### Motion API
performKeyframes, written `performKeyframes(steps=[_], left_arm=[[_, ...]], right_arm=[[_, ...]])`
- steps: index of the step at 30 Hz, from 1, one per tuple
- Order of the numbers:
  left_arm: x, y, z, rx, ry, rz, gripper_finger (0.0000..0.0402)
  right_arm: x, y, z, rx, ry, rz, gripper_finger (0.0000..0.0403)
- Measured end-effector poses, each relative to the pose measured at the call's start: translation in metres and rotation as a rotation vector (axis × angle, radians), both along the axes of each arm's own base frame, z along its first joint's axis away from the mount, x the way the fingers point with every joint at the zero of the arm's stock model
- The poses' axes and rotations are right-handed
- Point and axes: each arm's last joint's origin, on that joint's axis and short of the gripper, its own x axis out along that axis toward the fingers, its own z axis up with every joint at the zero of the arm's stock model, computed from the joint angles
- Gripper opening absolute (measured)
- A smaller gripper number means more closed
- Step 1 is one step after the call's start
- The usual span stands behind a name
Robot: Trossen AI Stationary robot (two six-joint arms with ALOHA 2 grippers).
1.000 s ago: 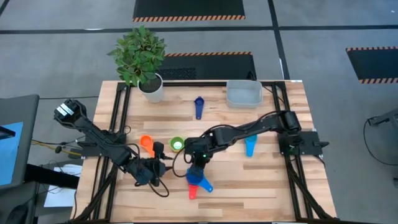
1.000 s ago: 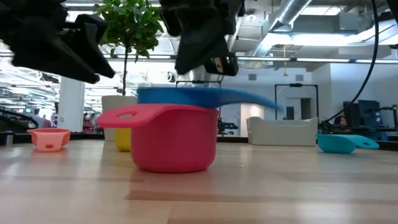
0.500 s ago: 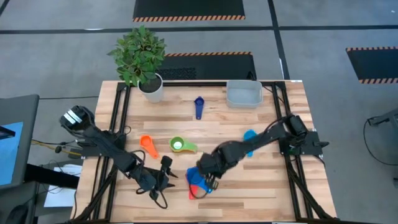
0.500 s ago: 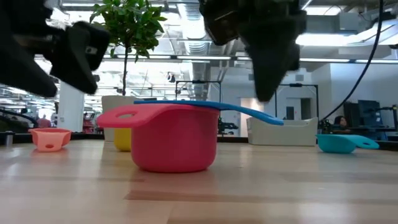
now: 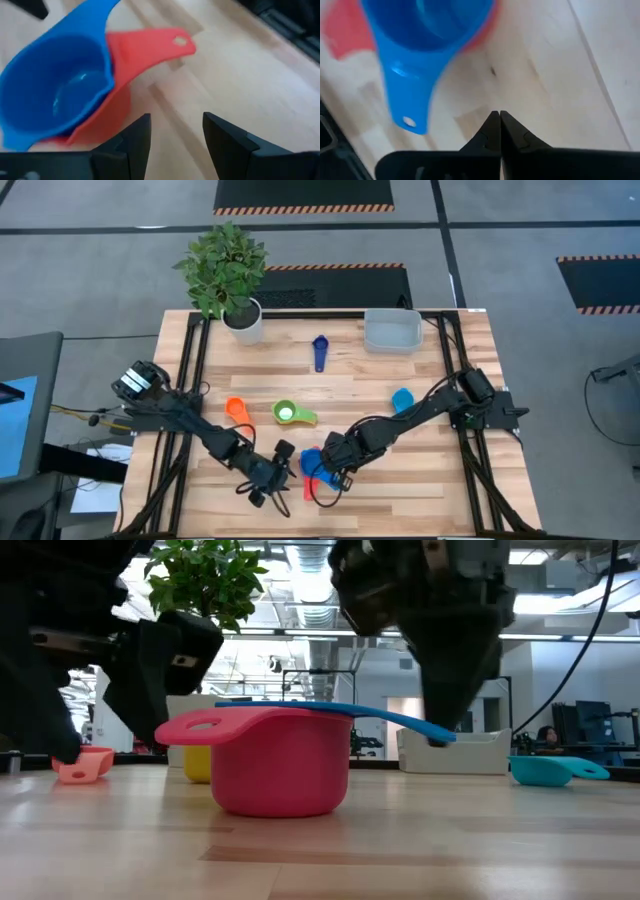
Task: Nest measuring cups in basket
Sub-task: Stack the blue measuring cup on top of the red measuring cup
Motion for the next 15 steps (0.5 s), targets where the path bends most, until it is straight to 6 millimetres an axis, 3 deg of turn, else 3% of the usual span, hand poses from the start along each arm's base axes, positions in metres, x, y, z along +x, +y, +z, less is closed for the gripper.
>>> performKeyframes(steps=[15], left_arm=[[0.014, 0.011, 0.007, -0.007, -0.097, -0.019, 0.0169]], right_arm=[[0.025, 0.006, 0.001, 0.129, -0.335, 0.176, 0.0011]])
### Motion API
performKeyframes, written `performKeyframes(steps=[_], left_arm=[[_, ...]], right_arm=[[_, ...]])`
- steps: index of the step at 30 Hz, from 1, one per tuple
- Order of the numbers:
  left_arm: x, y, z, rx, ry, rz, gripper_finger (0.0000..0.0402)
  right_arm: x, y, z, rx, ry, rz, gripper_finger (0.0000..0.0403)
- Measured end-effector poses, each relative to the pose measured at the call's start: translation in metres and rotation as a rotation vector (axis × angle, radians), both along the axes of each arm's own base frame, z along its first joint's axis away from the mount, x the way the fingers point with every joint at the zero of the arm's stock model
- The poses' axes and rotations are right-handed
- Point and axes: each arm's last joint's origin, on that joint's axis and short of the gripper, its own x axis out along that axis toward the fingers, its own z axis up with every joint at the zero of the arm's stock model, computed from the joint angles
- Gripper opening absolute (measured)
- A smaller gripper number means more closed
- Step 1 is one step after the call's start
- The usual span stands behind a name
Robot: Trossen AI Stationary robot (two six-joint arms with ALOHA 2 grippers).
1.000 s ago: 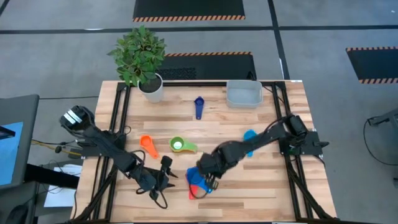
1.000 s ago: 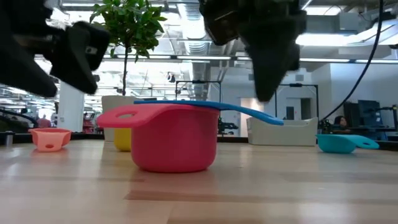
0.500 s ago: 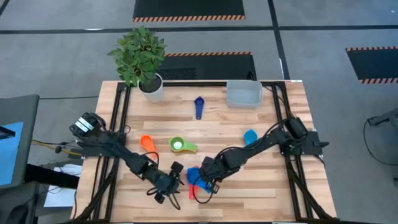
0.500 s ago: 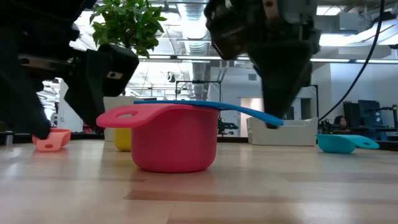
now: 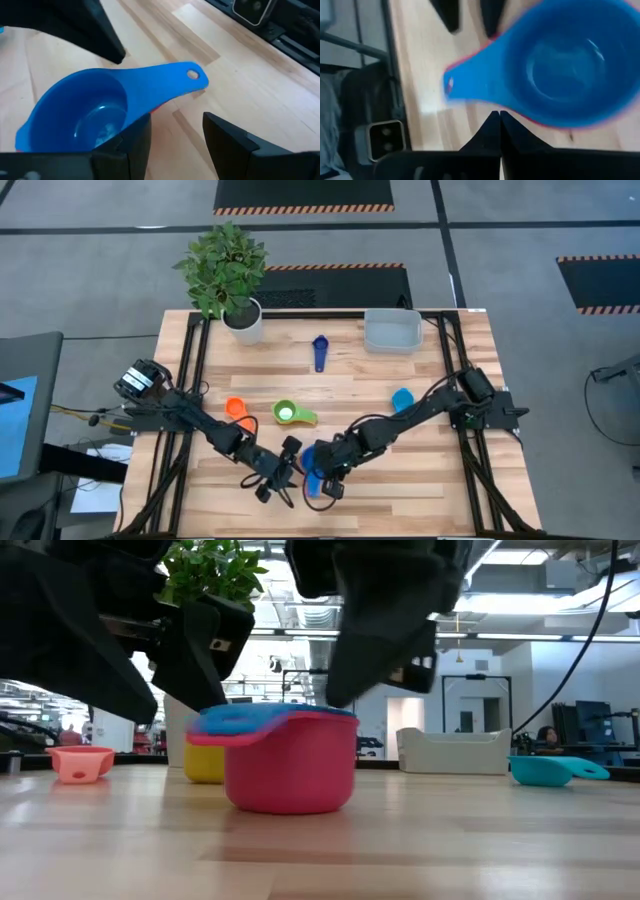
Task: Nest measuring cups in basket
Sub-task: Stack the blue measuring cup on top of the red measuring cup, then stack the stacked measuring cups on top of the other stacked measuring cups
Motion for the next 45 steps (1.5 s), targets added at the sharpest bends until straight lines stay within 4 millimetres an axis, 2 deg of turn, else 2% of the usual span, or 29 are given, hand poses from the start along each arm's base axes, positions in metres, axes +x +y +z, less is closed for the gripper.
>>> performKeyframes(steps=[8, 13, 16, 24, 29, 31, 34, 39, 45], left_arm=[[-0.002, -0.003, 0.001, -0.002, -0.001, -0.01, 0.0169], [-0.004, -0.003, 0.002, 0.02, -0.008, 0.041, 0.0169], [-0.007, 0.001, 0.01, 0.023, -0.004, 0.084, 0.0169], [-0.035, 0.018, 0.043, 0.049, -0.069, 0.248, 0.0169], [-0.057, 0.036, 0.049, 0.02, -0.135, 0.395, 0.0169], [-0.066, 0.043, 0.048, 0.01, -0.152, 0.458, 0.0169], [-0.076, 0.051, 0.043, -0.018, -0.179, 0.542, 0.0169], [-0.087, 0.06, 0.032, -0.042, -0.186, 0.646, 0.0169], [-0.085, 0.081, 0.029, -0.022, -0.213, 0.875, 0.0169]], right_arm=[[0.003, -0.006, 0.0, -0.027, -0.019, 0.02, 0.0012], [0.0, 0.0, 0.006, -0.056, -0.063, 0.091, 0.0016], [-0.005, 0.001, 0.009, -0.074, -0.049, 0.117, 0.0018], [-0.018, 0.0, 0.025, -0.166, -0.046, 0.122, 0.0013], [-0.034, -0.004, 0.041, -0.315, -0.037, 0.07, 0.0014], [-0.041, -0.008, 0.045, -0.378, -0.052, 0.032, 0.0012], [-0.053, -0.02, 0.038, -0.414, -0.058, -0.032, 0.0009], [-0.076, -0.047, 0.016, -0.36, -0.103, -0.137, 0.001], [-0.103, -0.069, 0.01, -0.244, -0.201, -0.28, 0.0018]])
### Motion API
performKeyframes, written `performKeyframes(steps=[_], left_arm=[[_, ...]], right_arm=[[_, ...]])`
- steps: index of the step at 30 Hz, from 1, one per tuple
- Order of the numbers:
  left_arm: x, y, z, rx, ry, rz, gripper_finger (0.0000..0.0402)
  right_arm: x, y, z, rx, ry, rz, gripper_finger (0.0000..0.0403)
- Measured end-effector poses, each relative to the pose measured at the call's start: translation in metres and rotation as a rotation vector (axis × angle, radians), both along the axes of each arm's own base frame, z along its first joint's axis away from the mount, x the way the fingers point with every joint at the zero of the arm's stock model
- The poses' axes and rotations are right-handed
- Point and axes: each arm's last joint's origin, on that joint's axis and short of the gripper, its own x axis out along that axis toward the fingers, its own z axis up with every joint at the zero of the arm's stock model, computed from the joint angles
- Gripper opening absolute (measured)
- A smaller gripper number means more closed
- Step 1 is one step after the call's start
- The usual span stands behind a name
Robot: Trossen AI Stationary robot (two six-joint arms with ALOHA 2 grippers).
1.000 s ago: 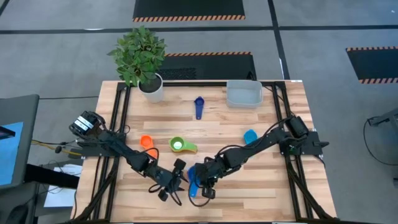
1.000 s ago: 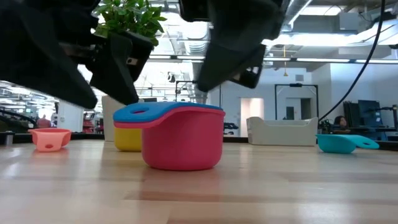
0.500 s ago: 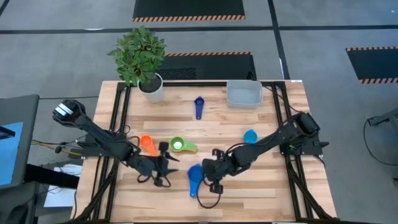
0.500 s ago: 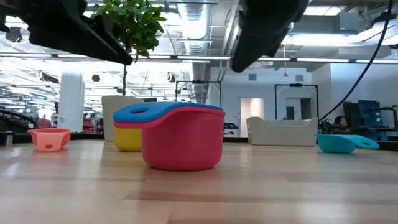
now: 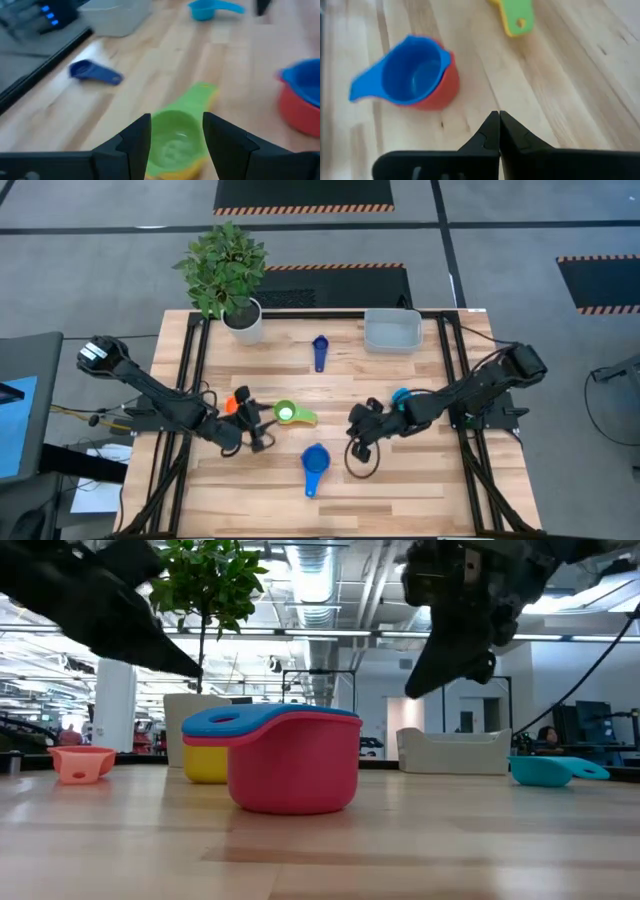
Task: Nest measuring cups in basket
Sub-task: Stack the stacked measuring cups on top of the other stacked measuring cups
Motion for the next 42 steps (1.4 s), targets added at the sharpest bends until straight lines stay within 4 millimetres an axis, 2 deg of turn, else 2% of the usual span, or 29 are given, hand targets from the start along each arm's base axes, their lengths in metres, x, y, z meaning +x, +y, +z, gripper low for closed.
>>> performKeyframes(steps=[3, 8, 13, 17, 25, 32, 35, 40, 42], left_arm=[[0.007, 0.019, -0.002, -0.039, 0.03, 0.051, 0.0169], [0.015, 0.051, -0.004, -0.15, 0.07, 0.107, 0.0169], [0.021, 0.077, -0.006, -0.296, 0.115, 0.037, 0.0169], [0.018, 0.093, -0.01, -0.345, 0.168, 0.03, 0.0169], [0.017, 0.1, -0.017, -0.418, 0.232, -0.005, 0.0169], [0.027, 0.1, -0.034, -0.416, 0.265, 0.006, 0.0167], [0.029, 0.099, -0.039, -0.366, 0.299, -0.039, 0.0142], [0.031, 0.095, -0.038, -0.265, 0.322, -0.141, 0.0036], [0.032, 0.092, -0.034, -0.212, 0.317, -0.2, 0.0015]], right_arm=[[-0.007, -0.007, 0.002, 0.037, -0.05, -0.038, 0.003], [-0.012, -0.012, 0.001, 0.037, -0.035, -0.061, 0.0061], [-0.012, -0.014, 0.0, 0.04, -0.026, -0.061, 0.0086], [-0.012, -0.014, 0.0, 0.04, -0.026, -0.062, 0.0102], [-0.011, -0.016, 0.0, 0.038, -0.025, -0.067, 0.012], [-0.011, -0.016, 0.0, 0.037, -0.021, -0.066, 0.0122], [-0.012, -0.015, 0.0, 0.039, -0.02, -0.061, 0.012], [-0.013, -0.013, -0.001, 0.037, -0.005, -0.053, 0.0123], [-0.013, -0.013, -0.001, 0.036, -0.002, -0.053, 0.0123]])
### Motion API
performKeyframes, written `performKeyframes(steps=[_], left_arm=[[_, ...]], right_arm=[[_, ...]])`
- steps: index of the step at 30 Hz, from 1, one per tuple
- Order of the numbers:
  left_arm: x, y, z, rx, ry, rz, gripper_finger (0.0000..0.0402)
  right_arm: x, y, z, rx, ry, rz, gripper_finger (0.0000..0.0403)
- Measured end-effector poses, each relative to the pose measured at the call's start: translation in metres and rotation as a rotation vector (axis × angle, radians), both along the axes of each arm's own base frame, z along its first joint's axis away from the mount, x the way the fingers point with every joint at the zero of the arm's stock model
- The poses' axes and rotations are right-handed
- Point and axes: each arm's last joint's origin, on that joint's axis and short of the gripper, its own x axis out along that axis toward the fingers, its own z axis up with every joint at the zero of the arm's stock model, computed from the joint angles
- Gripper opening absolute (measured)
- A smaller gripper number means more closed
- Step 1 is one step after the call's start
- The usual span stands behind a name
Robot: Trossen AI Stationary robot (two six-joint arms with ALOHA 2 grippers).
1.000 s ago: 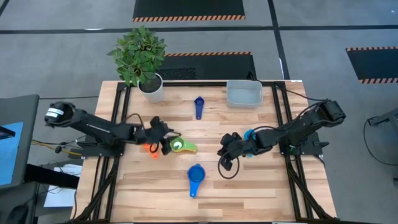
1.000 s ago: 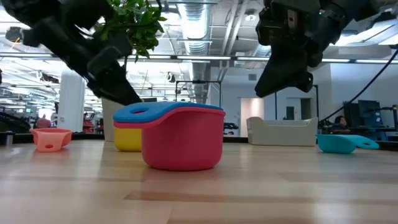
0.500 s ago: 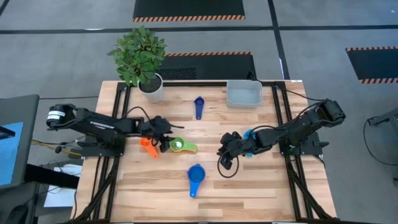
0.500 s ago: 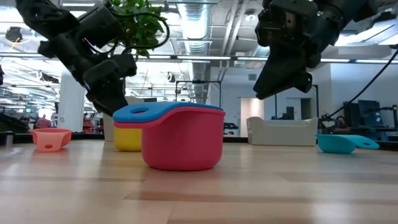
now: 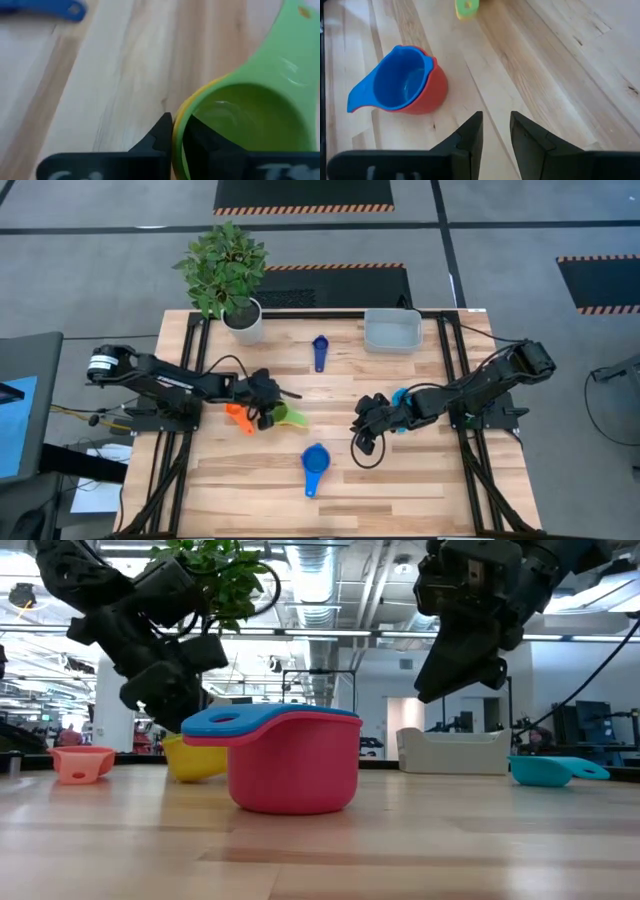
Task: Nest measuring cups in basket
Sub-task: Stack the stacked measuring cups on top of the other stacked measuring cups
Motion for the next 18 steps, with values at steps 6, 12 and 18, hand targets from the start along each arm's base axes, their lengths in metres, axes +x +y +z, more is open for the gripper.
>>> performKeyframes(steps=[6, 12, 18], left_arm=[[0.032, -0.026, 0.04, 0.102, -0.128, -0.232, 0.0017], [0.073, -0.062, 0.083, 0.28, -0.144, -0.504, 0.0009], [0.107, -0.089, 0.074, 0.452, -0.035, -0.829, 0.0011]], right_arm=[[0.0, 0.001, 0.0, 0.014, 0.007, 0.014, 0.012], [-0.001, 0.003, -0.001, 0.08, 0.033, 0.075, 0.012], [-0.006, 0.01, -0.003, 0.074, 0.075, 0.111, 0.012]])
